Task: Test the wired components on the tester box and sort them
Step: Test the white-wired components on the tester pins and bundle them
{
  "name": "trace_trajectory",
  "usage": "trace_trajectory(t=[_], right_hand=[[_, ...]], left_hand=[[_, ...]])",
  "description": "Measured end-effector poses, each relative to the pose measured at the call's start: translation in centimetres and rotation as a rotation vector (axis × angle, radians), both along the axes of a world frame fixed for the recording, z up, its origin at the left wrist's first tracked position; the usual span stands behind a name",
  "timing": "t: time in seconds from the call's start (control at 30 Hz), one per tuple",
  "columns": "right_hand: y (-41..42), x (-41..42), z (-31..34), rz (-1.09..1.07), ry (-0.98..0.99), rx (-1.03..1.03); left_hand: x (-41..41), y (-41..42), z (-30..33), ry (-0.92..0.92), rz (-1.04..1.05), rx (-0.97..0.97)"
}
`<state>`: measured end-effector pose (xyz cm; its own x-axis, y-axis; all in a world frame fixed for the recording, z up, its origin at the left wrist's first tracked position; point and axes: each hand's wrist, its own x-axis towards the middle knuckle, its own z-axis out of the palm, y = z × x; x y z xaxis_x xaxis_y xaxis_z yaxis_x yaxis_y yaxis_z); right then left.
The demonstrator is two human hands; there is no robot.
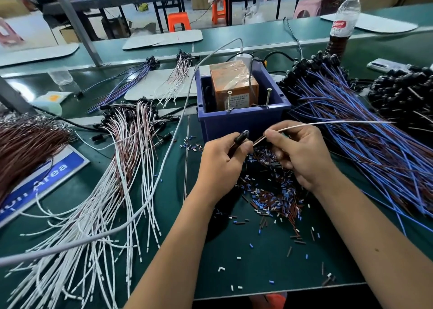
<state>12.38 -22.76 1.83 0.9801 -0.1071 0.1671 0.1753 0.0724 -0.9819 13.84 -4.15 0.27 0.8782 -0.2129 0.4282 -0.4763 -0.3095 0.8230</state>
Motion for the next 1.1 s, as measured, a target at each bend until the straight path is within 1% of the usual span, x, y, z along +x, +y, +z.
trace_trajectory(t=[0.17,0.27,0.3,0.33,0.4,0.47,0.53,0.63,0.7,0.73,0.8,0.87,0.97,1.03,1.07,1.1], right_hand=[[0.5,-0.1,0.1,-0.030,0.034,0.084],[-0.7,0.2,0.5,-0.099,0.078,0.283],[-1.4,0.2,0.6,-0.124,0.081,0.324],[-1.9,0.2,0.7,-0.127,0.080,0.312],[-2.0,0.1,0.5,-0.092,0.082,0.190],[-1.3,0.0,0.1,-0.074,0.096,0.143],[-1.2,0.1,0.2,-0.126,0.087,0.260],[-2.3,0.2,0.8,-0.206,0.044,0.545],[-3.1,0.3,0.8,-0.196,0.016,0.672],[-3.4,0.3,0.7,-0.167,0.013,0.696],[-4.0,0.2,0.6,-0.062,0.038,0.644],[-4.2,0.1,0.5,0.102,0.111,0.505],[-2.7,-0.1,0.2,0.340,0.249,0.183],[-0.9,-0.2,-0.2,0.421,0.290,-0.021],[-0.1,-0.3,-0.2,0.448,0.289,-0.063],[0.6,-0.3,-0.1,0.475,0.285,-0.051]], left_hand=[[-0.2,-0.4,0.4,0.004,-0.018,0.005],[-0.2,0.3,0.2,-0.010,0.004,0.074],[-0.2,0.6,0.2,-0.004,0.021,0.067],[-0.1,0.9,0.3,0.009,0.041,0.028],[0.0,1.2,0.6,0.043,0.065,-0.077],[0.0,1.2,0.7,0.067,0.058,-0.112],[0.0,1.2,0.5,0.084,0.048,-0.085],[0.0,1.2,0.2,0.098,0.043,-0.052],[0.0,1.0,0.3,0.072,0.050,-0.064],[0.0,0.8,0.3,0.046,0.062,-0.085],[0.2,0.6,0.2,-0.025,0.096,-0.138],[0.2,0.5,0.3,-0.067,0.103,-0.168],[-0.2,-0.4,0.7,0.013,0.002,-0.239],[-0.5,-1.0,0.9,0.085,-0.058,-0.311],[-0.6,-1.2,0.9,0.117,-0.070,-0.347],[-0.6,-1.2,0.9,0.144,-0.068,-0.376]])
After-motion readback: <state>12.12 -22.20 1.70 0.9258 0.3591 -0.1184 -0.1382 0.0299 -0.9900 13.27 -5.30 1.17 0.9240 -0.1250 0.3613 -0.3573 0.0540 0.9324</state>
